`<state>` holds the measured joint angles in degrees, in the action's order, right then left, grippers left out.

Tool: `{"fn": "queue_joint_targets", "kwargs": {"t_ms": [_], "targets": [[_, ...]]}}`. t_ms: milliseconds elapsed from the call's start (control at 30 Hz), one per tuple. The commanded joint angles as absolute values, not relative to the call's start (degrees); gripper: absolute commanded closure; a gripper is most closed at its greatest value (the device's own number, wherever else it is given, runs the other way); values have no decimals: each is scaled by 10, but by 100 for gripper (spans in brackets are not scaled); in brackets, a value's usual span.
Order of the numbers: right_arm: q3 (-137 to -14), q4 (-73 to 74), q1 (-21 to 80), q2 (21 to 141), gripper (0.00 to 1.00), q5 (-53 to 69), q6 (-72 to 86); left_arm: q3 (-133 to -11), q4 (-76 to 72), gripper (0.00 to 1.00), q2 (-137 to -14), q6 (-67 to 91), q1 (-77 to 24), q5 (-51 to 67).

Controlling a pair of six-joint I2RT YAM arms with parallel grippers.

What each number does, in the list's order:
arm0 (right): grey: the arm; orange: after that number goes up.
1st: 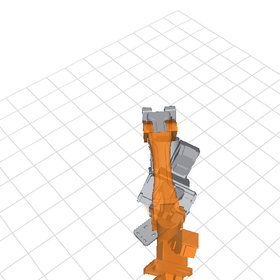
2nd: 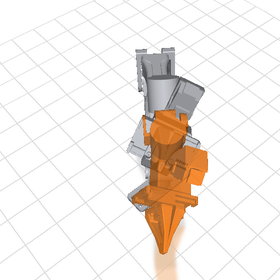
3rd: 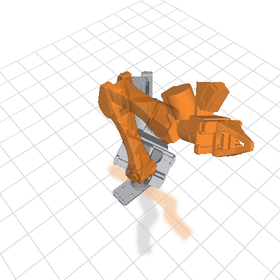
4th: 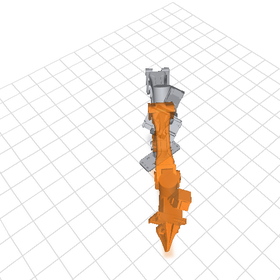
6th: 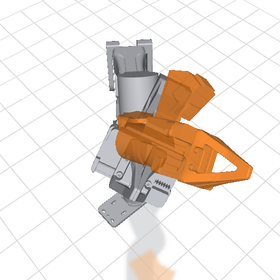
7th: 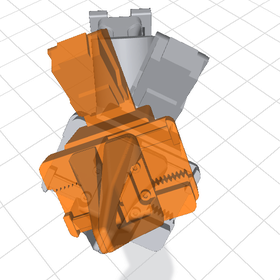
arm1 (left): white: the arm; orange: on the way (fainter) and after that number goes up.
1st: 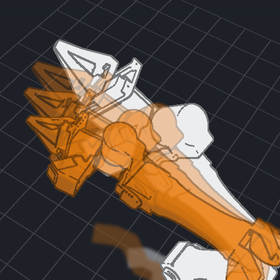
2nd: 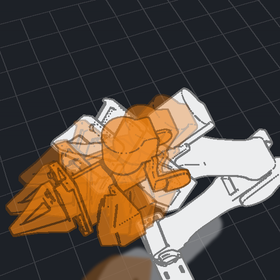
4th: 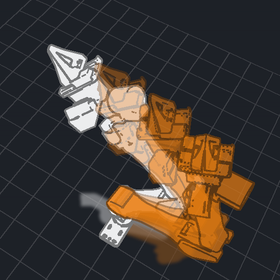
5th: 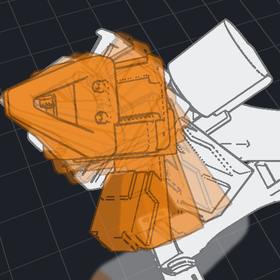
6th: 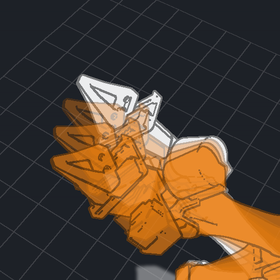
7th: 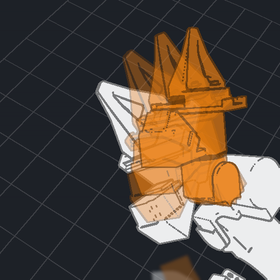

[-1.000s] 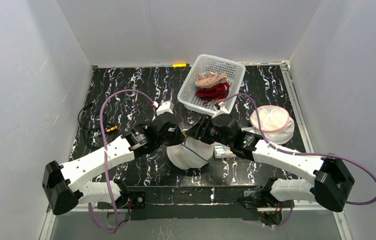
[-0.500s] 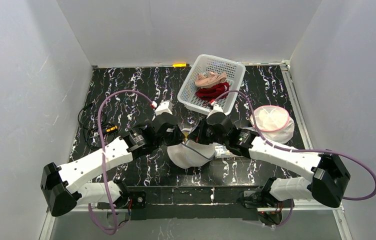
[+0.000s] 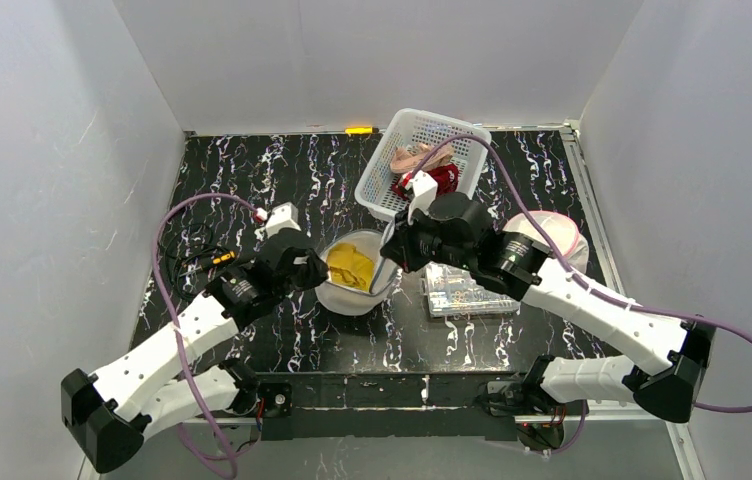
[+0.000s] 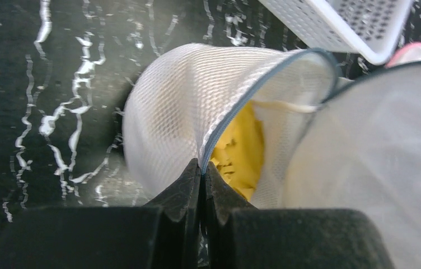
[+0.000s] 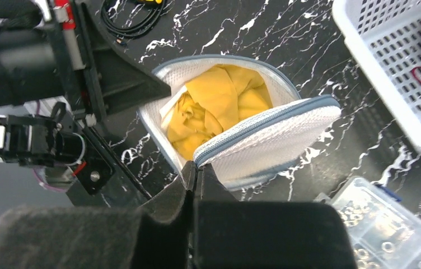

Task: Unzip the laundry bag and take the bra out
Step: Open the laundry bag at the center of the board.

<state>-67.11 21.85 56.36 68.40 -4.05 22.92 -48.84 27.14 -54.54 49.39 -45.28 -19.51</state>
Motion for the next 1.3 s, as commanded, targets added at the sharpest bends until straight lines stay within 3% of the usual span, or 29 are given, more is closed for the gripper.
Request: {"fn": "queue_joint_targets", "kwargs": {"t_ms": [0, 267, 667, 733, 767, 800, 867, 900, 1000, 1167, 1267], "targets": [[-702, 255, 566, 671, 99, -44, 115, -447, 250, 100, -516, 467, -399, -161], [-628, 261, 546, 615, 99, -84, 113, -376, 233, 100, -493, 470, -381, -147], [-561, 305, 464, 540, 99, -208, 223, -371, 246, 100, -494, 441, -381, -101], [-555, 314, 460, 533, 90, -228, 243, -373, 246, 100, -492, 432, -380, -75], [-552, 319, 460, 530, 81, -236, 248, -374, 245, 100, -493, 429, -381, -62], [-551, 324, 460, 525, 64, -245, 251, -374, 245, 100, -494, 427, -381, -50], [-554, 328, 459, 518, 44, -251, 253, -374, 246, 100, -499, 425, -380, -33], [-560, 330, 459, 512, 39, -250, 250, -374, 247, 100, -502, 425, -380, -30], [-579, 318, 460, 499, 34, -205, 225, -374, 253, 100, -510, 423, -381, -31], [-604, 250, 467, 526, 35, -9, 196, -377, 265, 100, -512, 415, -381, -39], [-593, 207, 500, 567, 36, -12, 199, -383, 282, 100, -509, 408, -380, -50]]}}
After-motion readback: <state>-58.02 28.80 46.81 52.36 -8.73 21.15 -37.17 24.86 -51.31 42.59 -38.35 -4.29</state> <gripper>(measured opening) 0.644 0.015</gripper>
